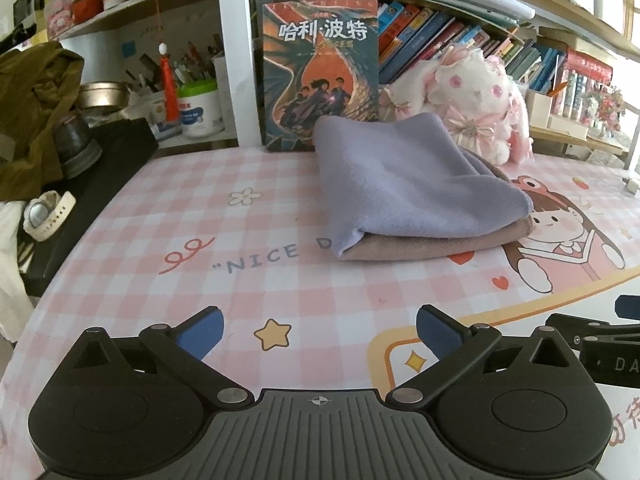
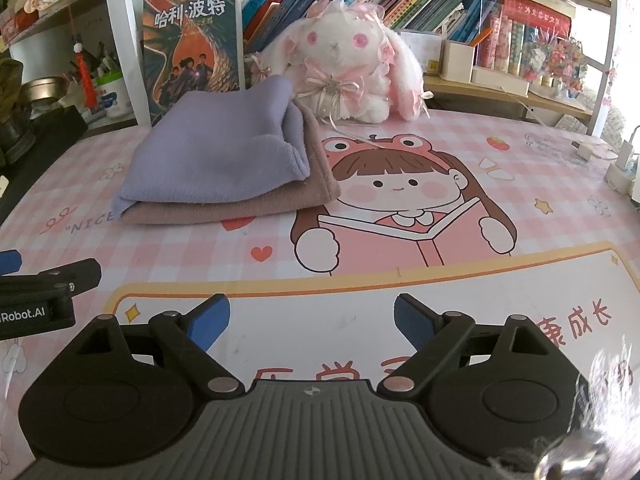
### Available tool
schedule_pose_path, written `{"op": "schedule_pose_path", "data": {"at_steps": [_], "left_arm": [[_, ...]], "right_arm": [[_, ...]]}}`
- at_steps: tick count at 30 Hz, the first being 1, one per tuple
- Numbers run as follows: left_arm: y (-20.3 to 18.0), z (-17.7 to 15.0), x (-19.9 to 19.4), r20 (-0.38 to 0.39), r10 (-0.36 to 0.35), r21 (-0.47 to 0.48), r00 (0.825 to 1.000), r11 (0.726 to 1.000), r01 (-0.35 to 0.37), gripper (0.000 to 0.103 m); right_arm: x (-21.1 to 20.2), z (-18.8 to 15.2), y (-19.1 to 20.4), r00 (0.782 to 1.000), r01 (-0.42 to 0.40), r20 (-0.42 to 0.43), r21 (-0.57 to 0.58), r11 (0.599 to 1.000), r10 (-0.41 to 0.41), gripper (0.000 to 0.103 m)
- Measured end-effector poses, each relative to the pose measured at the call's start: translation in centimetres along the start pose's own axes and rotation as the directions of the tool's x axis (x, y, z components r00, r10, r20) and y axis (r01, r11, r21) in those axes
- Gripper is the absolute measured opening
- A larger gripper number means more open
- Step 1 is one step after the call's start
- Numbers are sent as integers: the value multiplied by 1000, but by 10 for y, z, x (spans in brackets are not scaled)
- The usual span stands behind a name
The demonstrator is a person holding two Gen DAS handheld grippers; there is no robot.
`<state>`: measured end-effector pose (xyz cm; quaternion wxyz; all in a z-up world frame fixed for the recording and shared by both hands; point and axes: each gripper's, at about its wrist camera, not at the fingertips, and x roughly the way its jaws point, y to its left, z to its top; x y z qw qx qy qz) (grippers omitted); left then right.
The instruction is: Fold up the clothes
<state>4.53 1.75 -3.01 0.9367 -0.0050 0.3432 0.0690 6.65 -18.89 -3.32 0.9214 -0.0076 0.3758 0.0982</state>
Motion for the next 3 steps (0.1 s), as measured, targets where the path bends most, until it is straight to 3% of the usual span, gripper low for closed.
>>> {"op": "schedule_pose_path", "data": {"at_steps": [3], "left_arm": [[0, 0, -1, 4, -5, 4, 1000, 1000, 5, 103]], "right_arm": [[0, 0, 0, 1000, 1, -4, 3, 1000, -1, 89]]}}
